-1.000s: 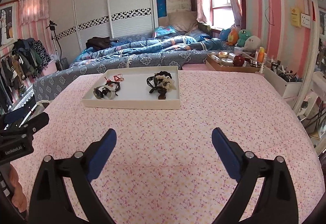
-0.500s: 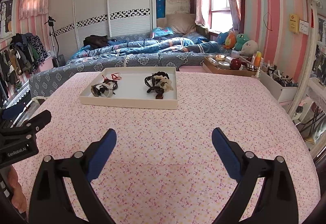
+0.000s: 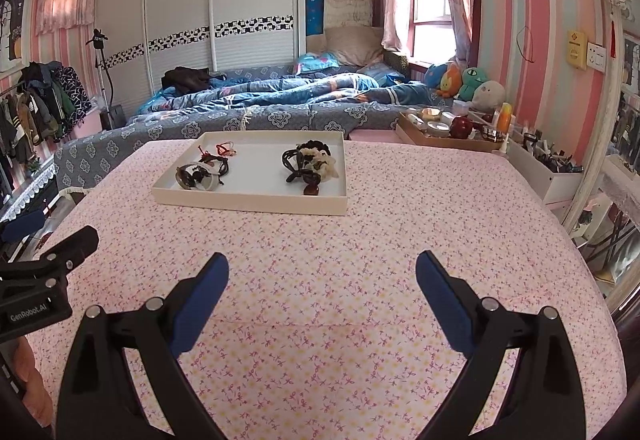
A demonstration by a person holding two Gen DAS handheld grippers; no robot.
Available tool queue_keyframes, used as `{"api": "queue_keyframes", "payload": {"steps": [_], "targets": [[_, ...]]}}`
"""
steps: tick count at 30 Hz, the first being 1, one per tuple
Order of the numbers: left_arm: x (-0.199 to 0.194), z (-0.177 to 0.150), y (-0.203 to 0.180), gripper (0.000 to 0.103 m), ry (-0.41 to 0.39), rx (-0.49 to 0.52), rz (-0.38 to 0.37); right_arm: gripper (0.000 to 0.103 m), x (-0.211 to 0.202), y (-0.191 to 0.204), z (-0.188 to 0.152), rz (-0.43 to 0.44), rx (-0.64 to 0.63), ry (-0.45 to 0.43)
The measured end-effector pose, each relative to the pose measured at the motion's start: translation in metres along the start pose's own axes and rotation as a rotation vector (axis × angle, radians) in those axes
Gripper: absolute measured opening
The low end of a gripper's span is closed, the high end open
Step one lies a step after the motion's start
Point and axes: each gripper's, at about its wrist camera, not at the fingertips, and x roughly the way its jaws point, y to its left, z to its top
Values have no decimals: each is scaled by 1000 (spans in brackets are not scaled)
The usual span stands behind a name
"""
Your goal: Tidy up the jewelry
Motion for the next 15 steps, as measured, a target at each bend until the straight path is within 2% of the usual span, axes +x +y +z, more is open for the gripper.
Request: {"api": "queue_keyframes", "payload": {"steps": [15], "targets": [[4, -1, 0, 100, 29, -9, -13, 95, 4, -3, -2, -15, 1, 10]]}}
